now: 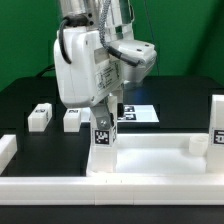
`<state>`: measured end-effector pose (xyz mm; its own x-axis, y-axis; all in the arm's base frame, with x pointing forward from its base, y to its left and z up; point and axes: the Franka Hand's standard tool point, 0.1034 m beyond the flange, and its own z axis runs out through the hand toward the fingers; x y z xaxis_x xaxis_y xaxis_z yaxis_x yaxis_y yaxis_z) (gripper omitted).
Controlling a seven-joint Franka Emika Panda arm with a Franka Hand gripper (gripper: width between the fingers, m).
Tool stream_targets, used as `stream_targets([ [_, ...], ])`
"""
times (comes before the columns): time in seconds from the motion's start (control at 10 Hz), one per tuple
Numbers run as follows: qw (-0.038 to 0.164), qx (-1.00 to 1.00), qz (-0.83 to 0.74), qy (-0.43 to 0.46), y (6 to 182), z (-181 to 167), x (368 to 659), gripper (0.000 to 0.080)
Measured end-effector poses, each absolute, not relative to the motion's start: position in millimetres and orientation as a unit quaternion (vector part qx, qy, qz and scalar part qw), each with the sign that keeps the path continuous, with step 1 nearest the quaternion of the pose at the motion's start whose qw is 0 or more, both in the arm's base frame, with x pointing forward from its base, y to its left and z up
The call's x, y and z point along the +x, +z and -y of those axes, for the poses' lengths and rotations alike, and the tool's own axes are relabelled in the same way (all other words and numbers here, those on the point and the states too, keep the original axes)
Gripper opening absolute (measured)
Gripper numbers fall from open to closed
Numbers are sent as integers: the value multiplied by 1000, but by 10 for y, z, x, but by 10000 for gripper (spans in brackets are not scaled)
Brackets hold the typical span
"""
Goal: Assemble desk
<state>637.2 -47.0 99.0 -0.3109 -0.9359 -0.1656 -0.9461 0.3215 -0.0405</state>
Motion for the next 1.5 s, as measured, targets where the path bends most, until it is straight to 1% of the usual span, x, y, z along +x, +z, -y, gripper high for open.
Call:
stream_targets([
  [0.1,86,-592,-801,32,1097,451,6393,598],
  [0.2,98,-596,-796,31,1286,417,6427,598],
  [0.3,108,-598,-794,32,1457,355,6450,636],
  [0.4,111,-600,-791,38,1534,305,6459,646],
  [0.6,107,-601,-791,36,1454,325,6450,648],
  [1.0,106,-603,-790,37,1447,292,6449,648],
  [1.1,105,-609,-785,43,1446,126,6414,648],
  [1.2,101,-619,-777,52,1405,-95,6313,648],
  [1.3,90,-622,-775,64,1327,-293,6148,648],
  [1.4,78,-622,-775,85,1314,-275,6100,648],
  [1.5,80,-620,-776,81,1319,-241,6126,648],
])
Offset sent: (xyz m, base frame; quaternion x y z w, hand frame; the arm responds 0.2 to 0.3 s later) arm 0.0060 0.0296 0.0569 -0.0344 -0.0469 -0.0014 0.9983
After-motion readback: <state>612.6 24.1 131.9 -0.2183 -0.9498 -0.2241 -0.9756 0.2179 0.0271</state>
